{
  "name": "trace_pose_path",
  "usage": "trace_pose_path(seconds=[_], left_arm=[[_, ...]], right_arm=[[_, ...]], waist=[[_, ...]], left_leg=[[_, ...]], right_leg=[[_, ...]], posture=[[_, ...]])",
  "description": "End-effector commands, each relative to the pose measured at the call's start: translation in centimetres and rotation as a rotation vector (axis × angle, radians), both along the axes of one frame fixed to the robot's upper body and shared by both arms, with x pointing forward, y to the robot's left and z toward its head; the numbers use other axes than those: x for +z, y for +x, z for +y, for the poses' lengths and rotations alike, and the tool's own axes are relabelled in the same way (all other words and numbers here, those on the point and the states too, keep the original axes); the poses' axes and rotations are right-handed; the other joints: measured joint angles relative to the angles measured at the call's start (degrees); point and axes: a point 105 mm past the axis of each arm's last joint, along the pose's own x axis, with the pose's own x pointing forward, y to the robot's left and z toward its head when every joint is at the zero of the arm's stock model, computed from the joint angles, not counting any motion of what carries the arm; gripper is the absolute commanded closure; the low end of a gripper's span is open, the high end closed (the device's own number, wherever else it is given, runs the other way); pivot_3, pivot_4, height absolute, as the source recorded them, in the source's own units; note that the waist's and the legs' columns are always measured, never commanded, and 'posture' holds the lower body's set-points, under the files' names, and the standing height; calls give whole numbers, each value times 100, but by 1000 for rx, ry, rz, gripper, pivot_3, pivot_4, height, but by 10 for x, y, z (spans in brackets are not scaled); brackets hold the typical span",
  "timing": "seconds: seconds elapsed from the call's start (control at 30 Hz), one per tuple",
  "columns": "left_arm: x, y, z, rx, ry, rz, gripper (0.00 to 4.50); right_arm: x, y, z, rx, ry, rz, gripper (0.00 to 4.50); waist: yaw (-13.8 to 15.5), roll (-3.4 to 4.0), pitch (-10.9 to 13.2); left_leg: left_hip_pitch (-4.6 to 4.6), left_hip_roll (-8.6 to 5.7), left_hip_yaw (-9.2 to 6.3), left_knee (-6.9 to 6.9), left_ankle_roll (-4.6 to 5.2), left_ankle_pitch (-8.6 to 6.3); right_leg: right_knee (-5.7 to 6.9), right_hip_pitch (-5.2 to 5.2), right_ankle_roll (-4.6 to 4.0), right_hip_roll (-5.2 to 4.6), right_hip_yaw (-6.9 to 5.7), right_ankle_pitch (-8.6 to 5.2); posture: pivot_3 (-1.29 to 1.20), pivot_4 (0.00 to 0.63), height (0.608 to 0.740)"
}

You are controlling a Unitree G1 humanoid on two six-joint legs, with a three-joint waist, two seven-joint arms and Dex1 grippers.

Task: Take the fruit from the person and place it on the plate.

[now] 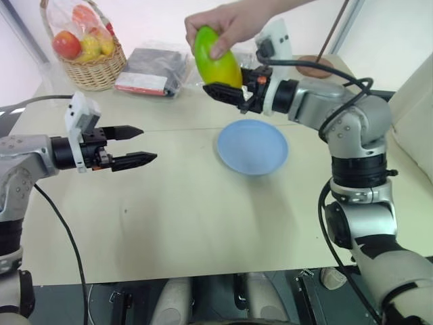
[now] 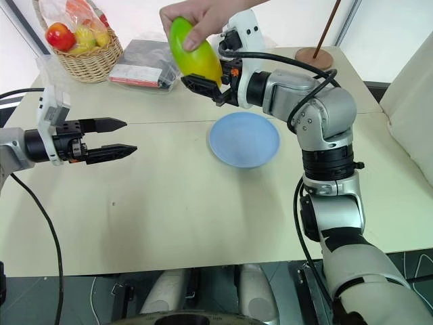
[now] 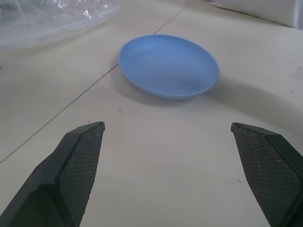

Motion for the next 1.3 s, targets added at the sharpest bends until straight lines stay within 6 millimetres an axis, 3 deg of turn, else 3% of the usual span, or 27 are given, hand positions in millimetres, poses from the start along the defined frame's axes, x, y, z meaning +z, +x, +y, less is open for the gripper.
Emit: trace_pose_path(seconds=[0.03, 0.67, 0.77, 1.1, 1.3], left_arm=[[11, -5, 0, -3, 1, -50, 0], [11, -4, 0, -10, 1, -48, 0], [13, -2, 0, -5, -1, -56, 0], [15, 0, 1, -3, -4, -55, 0], [15, 1, 0, -14, 2, -50, 0]], right_arm=[[21, -6, 4, 24, 27, -76, 1500], [24, -7, 0, 4, 25, -91, 1502], [5, -6, -13, -34, -65, -105, 1502], [-91, 5, -59, -229, -187, 80, 1502], [-123, 9, -73, -298, -279, 105, 1502]], waist=[[-5, 0, 0], [-1, 1, 1], [16, 1, 1], [-9, 2, 1], [-7, 2, 1]], left_leg=[[0, 0, 0, 0, 0, 0], [-1, 0, 1, -2, 0, 0], [-1, 0, 1, -2, 0, 0], [-6, -2, 3, -2, 0, 0], [-6, -1, 4, -2, 0, 0]], right_leg=[[0, 0, 0, 0, 0, 0], [0, -2, 0, -1, 0, 0], [0, -3, 0, -2, 1, 0], [-1, -7, 0, -2, 0, 0], [0, -7, 0, 1, 1, 0]], posture=[[0, 150, 740], [0, 150, 740], [0, 150, 740], [0, 150, 740], [0, 150, 740]])
